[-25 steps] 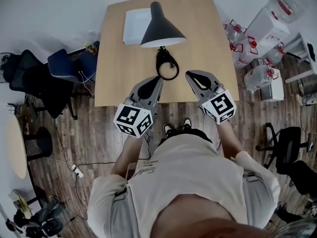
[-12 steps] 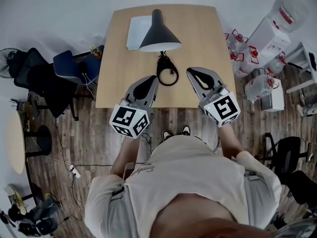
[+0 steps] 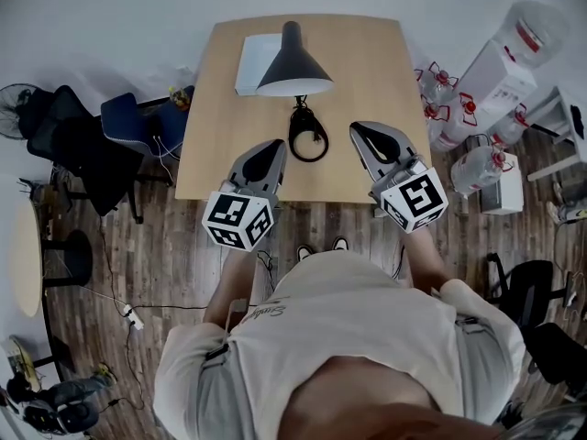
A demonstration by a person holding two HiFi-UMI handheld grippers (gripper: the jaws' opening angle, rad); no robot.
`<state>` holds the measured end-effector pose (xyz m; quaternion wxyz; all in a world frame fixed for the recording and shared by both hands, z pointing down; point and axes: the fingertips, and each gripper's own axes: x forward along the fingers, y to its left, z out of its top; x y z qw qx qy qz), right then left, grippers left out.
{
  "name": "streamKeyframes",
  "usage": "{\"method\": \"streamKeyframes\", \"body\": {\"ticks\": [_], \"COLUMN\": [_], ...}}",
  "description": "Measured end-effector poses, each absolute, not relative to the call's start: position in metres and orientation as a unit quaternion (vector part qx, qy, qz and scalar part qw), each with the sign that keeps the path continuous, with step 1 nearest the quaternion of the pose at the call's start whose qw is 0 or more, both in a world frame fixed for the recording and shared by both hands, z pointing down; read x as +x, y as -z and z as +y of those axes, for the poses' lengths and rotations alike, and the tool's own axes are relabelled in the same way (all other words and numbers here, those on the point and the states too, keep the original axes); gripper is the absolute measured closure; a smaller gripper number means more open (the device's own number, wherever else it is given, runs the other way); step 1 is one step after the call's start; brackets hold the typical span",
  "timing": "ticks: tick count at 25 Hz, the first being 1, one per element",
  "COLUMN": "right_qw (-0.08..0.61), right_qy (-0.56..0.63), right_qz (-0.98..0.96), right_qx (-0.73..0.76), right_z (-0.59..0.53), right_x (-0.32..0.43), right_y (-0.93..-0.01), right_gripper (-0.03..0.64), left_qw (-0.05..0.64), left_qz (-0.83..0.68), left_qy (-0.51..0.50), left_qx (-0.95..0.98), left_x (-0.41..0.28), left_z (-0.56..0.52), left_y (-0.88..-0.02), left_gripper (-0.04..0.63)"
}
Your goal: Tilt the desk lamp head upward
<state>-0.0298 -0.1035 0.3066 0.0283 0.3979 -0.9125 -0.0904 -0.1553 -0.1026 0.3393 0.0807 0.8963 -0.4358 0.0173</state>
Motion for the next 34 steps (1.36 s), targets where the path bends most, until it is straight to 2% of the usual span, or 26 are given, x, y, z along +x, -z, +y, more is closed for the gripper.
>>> {"method": "streamKeyframes", "body": {"ticks": [34], "right_qw": [0.028], "right_qy": [0.093], "right_qz": [-0.927], "right_qx": [0.362], "right_z": [-0.105], "right_x": [-0.048], "right_y": [-0.308], "right_gripper": [0.621], "left_qw": [0.081], "left_qz": [-0.446], "left_qy": [-0.011], "left_qx": [0.891], "left_x": [-0.161], "left_z": [-0.103], "left_y": [-0.331], "left_gripper": [0.578]}}
